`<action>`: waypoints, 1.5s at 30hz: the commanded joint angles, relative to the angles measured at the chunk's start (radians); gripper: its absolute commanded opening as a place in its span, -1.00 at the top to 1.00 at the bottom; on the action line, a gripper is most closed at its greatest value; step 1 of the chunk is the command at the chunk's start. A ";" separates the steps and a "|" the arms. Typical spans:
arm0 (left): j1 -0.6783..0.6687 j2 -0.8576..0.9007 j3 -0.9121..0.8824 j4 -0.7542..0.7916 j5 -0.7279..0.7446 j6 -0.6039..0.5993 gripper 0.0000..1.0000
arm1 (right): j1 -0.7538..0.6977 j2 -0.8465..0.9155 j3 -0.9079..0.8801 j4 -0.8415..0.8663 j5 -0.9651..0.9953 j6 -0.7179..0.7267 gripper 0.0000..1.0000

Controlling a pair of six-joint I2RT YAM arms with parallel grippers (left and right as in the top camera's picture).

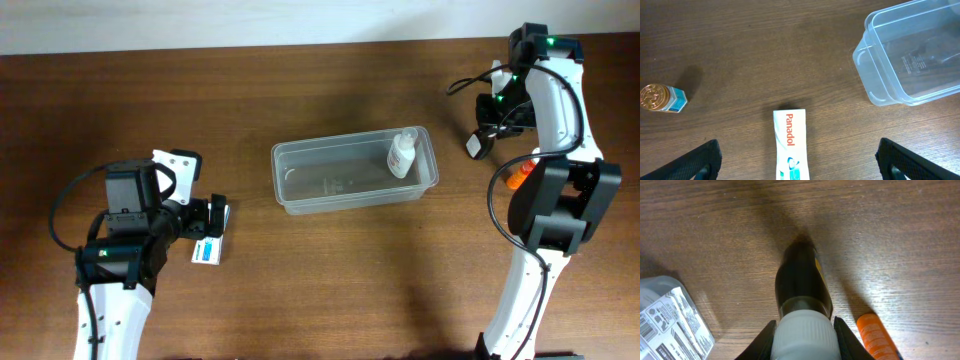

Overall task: Pack container
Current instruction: 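Grasp the dark brown bottle with the right gripper, then place the brown bottle into the container's right end, release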

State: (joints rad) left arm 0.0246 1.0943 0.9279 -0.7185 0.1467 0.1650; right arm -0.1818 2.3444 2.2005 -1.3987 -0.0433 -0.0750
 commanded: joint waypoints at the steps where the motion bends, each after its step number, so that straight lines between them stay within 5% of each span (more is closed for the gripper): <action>1: 0.000 0.004 0.021 0.000 0.010 0.009 -0.99 | 0.006 0.003 0.003 -0.003 -0.002 0.003 0.53; 14: 0.000 0.004 0.021 0.011 0.010 0.009 -0.99 | 0.041 -0.180 0.179 -0.171 -0.037 0.004 0.54; 29: 0.000 0.004 0.021 0.006 0.010 0.009 -0.99 | 0.308 -0.441 0.175 -0.300 -0.039 0.123 0.55; 45: 0.000 0.004 0.021 0.003 0.010 0.009 -0.99 | 0.378 -0.471 -0.198 -0.234 0.044 0.180 0.63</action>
State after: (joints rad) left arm 0.0246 1.0954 0.9279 -0.7158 0.1467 0.1650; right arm 0.1879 1.8980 2.0556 -1.6638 -0.0383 0.0982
